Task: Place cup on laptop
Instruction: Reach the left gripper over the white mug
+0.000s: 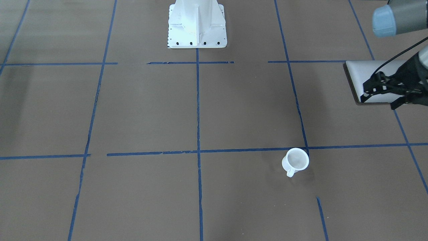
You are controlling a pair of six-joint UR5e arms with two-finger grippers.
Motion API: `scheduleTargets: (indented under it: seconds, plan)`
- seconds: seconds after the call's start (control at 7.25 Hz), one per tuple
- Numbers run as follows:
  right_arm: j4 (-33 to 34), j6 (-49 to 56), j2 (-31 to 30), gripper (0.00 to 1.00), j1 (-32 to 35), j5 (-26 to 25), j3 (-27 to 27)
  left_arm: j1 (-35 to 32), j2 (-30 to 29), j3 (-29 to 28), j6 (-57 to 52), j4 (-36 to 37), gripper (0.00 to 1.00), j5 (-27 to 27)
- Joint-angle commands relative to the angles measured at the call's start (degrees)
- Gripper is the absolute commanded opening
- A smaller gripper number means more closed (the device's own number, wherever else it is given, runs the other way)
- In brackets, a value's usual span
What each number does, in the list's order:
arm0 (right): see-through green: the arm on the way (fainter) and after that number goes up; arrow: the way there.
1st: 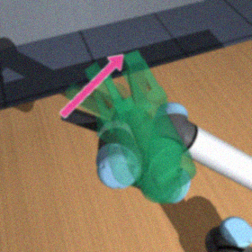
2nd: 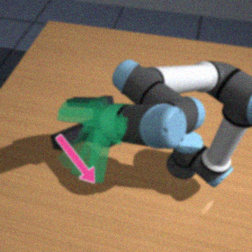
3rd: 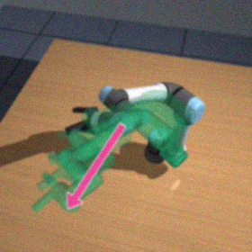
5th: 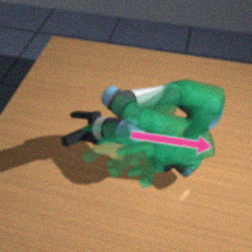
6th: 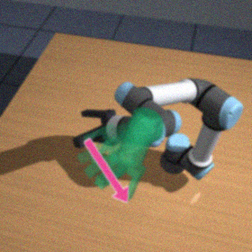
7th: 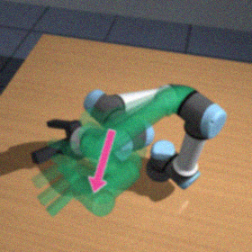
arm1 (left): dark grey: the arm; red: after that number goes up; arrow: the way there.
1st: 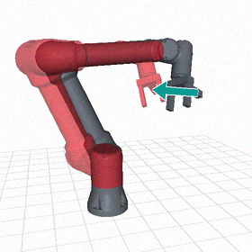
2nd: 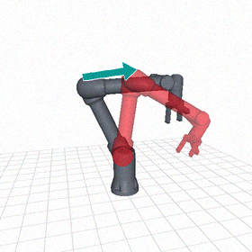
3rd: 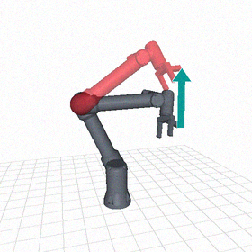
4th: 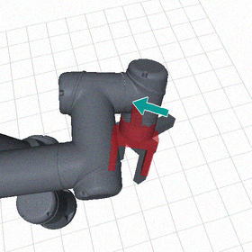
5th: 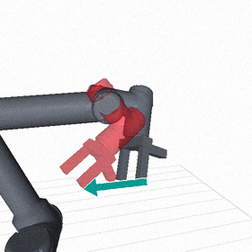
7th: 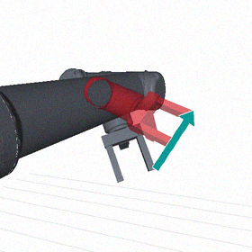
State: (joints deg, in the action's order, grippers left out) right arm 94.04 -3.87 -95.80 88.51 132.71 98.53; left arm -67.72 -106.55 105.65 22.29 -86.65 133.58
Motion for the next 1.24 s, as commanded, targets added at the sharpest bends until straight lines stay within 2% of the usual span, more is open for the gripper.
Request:
scheduleTargets:
  seconds: [0.0,0.14,0.41,0.83,1.1]
  plan:
    - [0.00,0.00,0.00,1.00,0.00,0.00,0.00,3.64,-8.62,-5.68,5.56,-0.19,1.00,-1.39]
    - [0.00,0.00,0.00,1.00,0.00,0.00,0.00,5.30,-13.64,-11.12,8.01,-0.10,1.00,-2.09]
    - [0.00,0.00,0.00,1.00,0.00,0.00,0.00,5.58,-19.63,-20.43,10.12,-3.15,1.00,-4.11]
    - [0.00,0.00,0.00,1.00,0.00,0.00,0.00,9.33,-26.50,-36.35,19.52,-17.81,1.00,-4.20]
    - [0.00,0.00,0.00,1.00,0.00,0.00,0.00,10.93,-27.84,-40.95,19.81,-21.87,1.00,-7.26]
